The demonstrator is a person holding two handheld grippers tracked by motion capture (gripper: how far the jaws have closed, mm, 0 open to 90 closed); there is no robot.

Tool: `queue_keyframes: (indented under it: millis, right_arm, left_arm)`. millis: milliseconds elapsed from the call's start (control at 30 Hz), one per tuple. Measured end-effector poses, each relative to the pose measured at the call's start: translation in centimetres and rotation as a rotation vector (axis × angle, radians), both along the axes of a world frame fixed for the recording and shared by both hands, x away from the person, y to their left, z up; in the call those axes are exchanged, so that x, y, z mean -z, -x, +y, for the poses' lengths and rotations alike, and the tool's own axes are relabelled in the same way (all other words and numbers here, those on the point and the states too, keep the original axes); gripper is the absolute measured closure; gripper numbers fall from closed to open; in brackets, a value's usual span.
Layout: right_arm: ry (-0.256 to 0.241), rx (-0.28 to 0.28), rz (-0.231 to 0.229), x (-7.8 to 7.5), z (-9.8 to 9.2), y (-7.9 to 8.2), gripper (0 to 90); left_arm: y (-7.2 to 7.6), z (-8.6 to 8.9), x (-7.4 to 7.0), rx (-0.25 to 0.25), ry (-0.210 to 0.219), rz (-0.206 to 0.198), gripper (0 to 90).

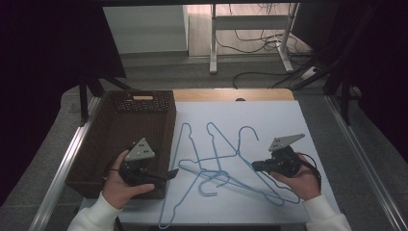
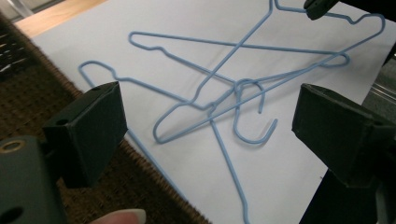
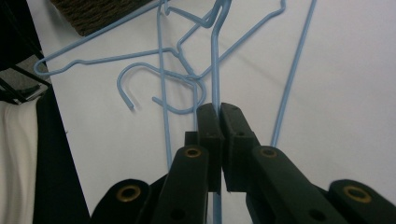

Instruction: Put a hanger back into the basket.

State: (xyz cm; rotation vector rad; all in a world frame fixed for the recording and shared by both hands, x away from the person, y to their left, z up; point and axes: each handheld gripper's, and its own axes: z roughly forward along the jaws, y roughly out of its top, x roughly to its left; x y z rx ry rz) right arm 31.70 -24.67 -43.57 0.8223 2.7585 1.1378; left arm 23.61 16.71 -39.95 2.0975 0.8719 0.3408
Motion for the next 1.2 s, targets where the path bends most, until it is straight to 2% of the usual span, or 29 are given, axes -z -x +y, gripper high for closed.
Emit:
queue_keyframes:
  millis: [67,200,433,700,933,1100,1200]
  right_arm:
    - [-0.002,0.000,0.001,0.0,0.0,0.0,87.4]
    - [-0.008,-0.010,0.004,-0.2,-0.1,0.1,87.5]
    - [-0.016,-0.021,0.008,-0.2,-0.3,0.1,87.5]
    - [-0.032,-0.044,0.007,-0.5,-0.6,0.3,87.5]
    - [-0.064,-0.084,0.017,-1.1,-0.9,0.7,87.6]
    - [-0.068,-0.095,0.016,-1.2,-1.0,0.8,87.6]
    - [-0.069,-0.100,0.018,-1.2,-1.0,0.8,87.6]
  left_arm:
    - [-0.3,-0.4,0.0,0.020,0.001,0.019,10.8]
    - [-0.8,-1.1,-0.1,0.062,-0.005,0.029,11.9]
    - [-2.1,-3.2,-0.1,0.147,0.014,0.079,16.1]
    - [-2.9,-5.1,0.4,0.170,-0.016,0.116,15.9]
    - [-3.9,-7.4,0.9,0.201,-0.034,0.147,15.4]
    - [-4.7,-9.3,1.6,0.235,-0.048,0.165,16.4]
    - [-5.1,-10.4,2.1,0.250,-0.074,0.166,17.6]
